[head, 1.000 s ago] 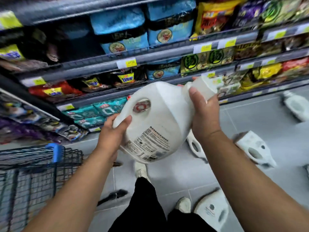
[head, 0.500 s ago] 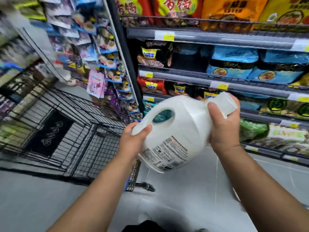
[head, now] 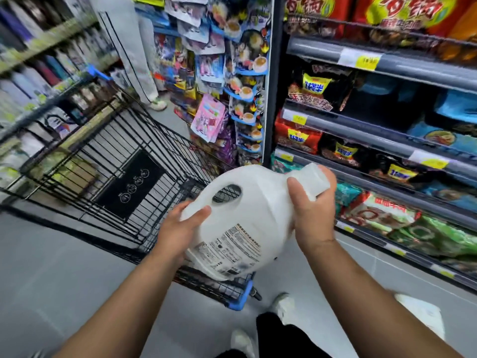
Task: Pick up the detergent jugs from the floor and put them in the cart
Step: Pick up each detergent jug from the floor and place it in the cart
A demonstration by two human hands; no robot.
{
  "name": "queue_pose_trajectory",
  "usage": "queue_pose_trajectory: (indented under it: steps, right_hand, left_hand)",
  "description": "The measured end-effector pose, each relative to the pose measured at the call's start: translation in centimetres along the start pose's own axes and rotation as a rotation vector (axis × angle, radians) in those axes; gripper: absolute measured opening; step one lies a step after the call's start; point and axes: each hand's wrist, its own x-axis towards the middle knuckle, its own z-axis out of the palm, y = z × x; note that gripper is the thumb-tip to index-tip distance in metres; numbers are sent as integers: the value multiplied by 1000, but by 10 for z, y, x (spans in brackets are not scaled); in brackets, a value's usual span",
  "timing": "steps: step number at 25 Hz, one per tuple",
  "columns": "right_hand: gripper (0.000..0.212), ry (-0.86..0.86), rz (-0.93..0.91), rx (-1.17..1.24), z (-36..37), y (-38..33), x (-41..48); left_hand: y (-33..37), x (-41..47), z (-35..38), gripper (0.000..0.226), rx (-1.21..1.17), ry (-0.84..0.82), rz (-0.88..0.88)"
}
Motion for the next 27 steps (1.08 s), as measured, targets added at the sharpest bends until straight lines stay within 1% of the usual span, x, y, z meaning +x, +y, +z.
queue_pose_trajectory:
  steps: [2, 4, 6, 8, 11, 14, 16, 21, 24, 27]
  right_hand:
    - [56, -51, 14, -28, 16, 11, 13]
    - [56, -98, 31, -59, 30, 22, 27]
    - [49, -139, 50, -98, 44, 31, 40]
    - [45, -172, 76, -128, 56, 41, 50]
    - [57, -173, 140, -206, 69, 63, 64]
    - [58, -125, 180, -308, 85, 91, 69]
    - [57, -69, 195, -361, 99, 112, 70]
    - [62, 123, 232, -429, 117, 162, 72]
    - [57, 211, 204, -464, 121, 187, 73]
    - [56, 254, 168, -516, 114, 205, 75]
  left_hand:
    - [0, 14, -5, 53, -17, 60, -39]
    - [-1, 32, -7, 51, -14, 93, -66]
    - [-4, 52, -11, 46, -21, 103, -97]
    - [-9, 70, -16, 48, -22, 98, -122]
    - [-11, 99, -22, 52, -23, 95, -183]
    - [-16, 136, -28, 51, -2, 56, -246]
    - [-20, 162, -32, 54, 75, 5, -289]
    - [-37, 235, -30, 62, 145, -108, -333]
    - [-60, 273, -16, 52, 186, -179, -334]
    - [-88, 293, 6, 55, 227, -256, -323]
